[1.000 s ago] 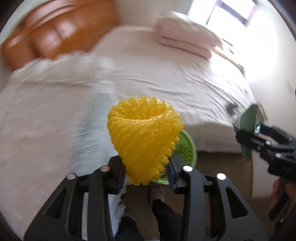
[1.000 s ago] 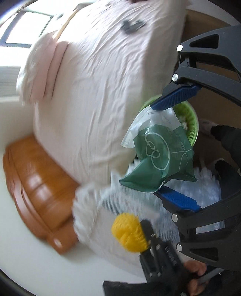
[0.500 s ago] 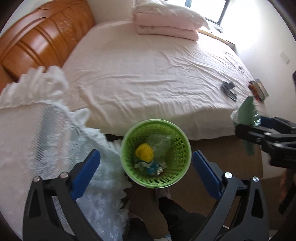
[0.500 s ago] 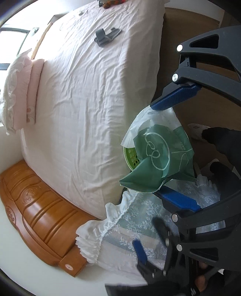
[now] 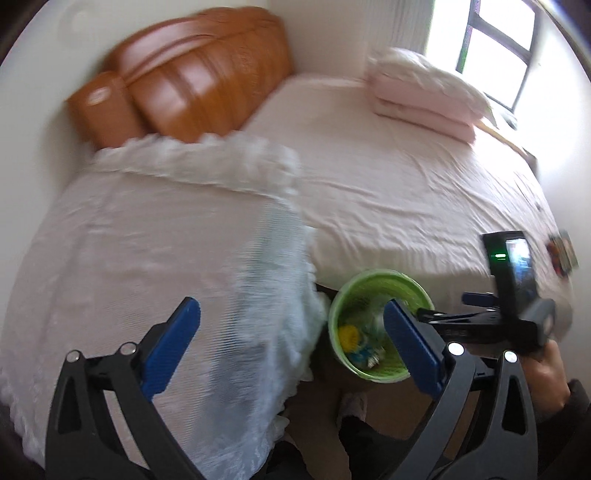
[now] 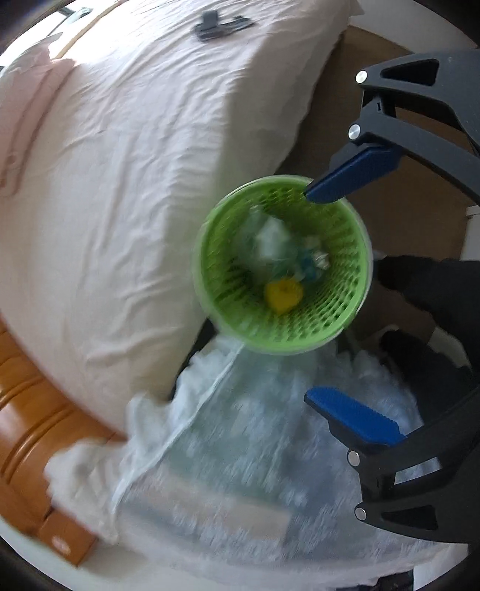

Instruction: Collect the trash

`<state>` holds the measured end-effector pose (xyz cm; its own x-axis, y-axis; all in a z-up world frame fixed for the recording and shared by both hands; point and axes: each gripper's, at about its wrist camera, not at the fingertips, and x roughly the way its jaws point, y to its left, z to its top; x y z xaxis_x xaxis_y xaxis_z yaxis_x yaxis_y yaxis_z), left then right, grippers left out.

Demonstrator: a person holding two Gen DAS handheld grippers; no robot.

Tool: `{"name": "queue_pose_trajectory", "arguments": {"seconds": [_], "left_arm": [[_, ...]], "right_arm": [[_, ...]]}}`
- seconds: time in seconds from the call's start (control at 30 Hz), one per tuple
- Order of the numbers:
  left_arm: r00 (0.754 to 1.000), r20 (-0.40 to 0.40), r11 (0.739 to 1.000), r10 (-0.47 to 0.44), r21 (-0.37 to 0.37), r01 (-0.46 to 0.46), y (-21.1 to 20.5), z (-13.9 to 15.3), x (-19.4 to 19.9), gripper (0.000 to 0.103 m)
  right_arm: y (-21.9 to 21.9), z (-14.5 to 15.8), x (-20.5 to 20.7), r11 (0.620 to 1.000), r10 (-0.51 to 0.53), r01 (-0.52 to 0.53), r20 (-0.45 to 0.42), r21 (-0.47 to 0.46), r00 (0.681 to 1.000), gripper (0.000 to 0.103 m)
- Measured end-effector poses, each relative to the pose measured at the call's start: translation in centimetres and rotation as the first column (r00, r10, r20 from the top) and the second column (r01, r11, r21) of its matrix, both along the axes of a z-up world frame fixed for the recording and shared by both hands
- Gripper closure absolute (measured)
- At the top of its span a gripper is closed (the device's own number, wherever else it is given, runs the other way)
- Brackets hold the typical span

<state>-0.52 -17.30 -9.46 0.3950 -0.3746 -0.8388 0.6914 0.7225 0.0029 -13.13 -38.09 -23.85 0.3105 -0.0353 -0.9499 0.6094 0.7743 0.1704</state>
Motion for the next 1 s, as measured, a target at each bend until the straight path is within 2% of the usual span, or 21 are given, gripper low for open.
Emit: {"name": "queue_pose_trajectory", "arguments": {"seconds": [0.07,0.13,0.2,0.23,0.33,0.47,0.6,0.63,0.73,0.87,1.0], "left_arm": [[0.997,0.013,0.997,0.075,-0.020,-0.074,2.1,1.1,1.2,0.008],[0.985,0.025,0.983,0.173,-0.063,-0.172,4.9,2.9,2.7,0.008],[0.964,0.059,0.963,0.259,-0.094,-0.253,7.3,4.8,3.6,0.008],[0.952,0.080,0.951,0.297,-0.110,-0.288,8.5,5.9,4.1,0.008],[0.905,0.144,0.913,0.399,-0.154,-0.378,12.1,9.0,5.1,0.008],[0.844,0.221,0.870,0.489,-0.189,-0.455,16.2,12.3,5.4,0.008],[0.784,0.261,0.825,0.563,-0.216,-0.522,19.5,14.0,4.8,0.008],[0.774,0.264,0.817,0.576,-0.219,-0.533,20.1,14.2,4.7,0.008],[0.750,0.267,0.796,0.605,-0.228,-0.561,21.5,14.4,4.3,0.008],[0.727,0.252,0.769,0.639,-0.232,-0.596,22.8,14.1,4.3,0.008],[0.729,0.236,0.766,0.642,-0.232,-0.600,23.1,13.8,4.7,0.008]], "right_arm": [[1.3,3.8,1.6,0.999,0.030,-0.028,0.051,-0.045,0.998,0.003],[3.0,8.1,3.4,0.994,0.079,-0.068,0.123,-0.086,0.989,0.003],[5.8,13.6,5.2,0.981,0.154,-0.121,0.226,-0.153,0.962,0.003],[6.7,15.3,5.9,0.974,0.184,-0.142,0.252,-0.176,0.950,0.003],[10.7,21.0,8.1,0.939,0.303,-0.222,0.328,-0.261,0.895,0.002],[16.2,26.0,10.0,0.891,0.435,-0.316,0.414,-0.324,0.800,0.002],[20.0,28.0,11.7,0.846,0.523,-0.383,0.438,-0.370,0.731,0.002],[21.0,28.3,12.1,0.832,0.547,-0.405,0.441,-0.379,0.711,0.002],[23.0,28.0,12.7,0.807,0.586,-0.443,0.439,-0.389,0.681,0.002],[24.2,27.7,13.0,0.791,0.608,-0.465,0.429,-0.397,0.668,0.002],[24.8,27.5,13.0,0.787,0.613,-0.470,0.418,-0.399,0.671,0.002]]}}
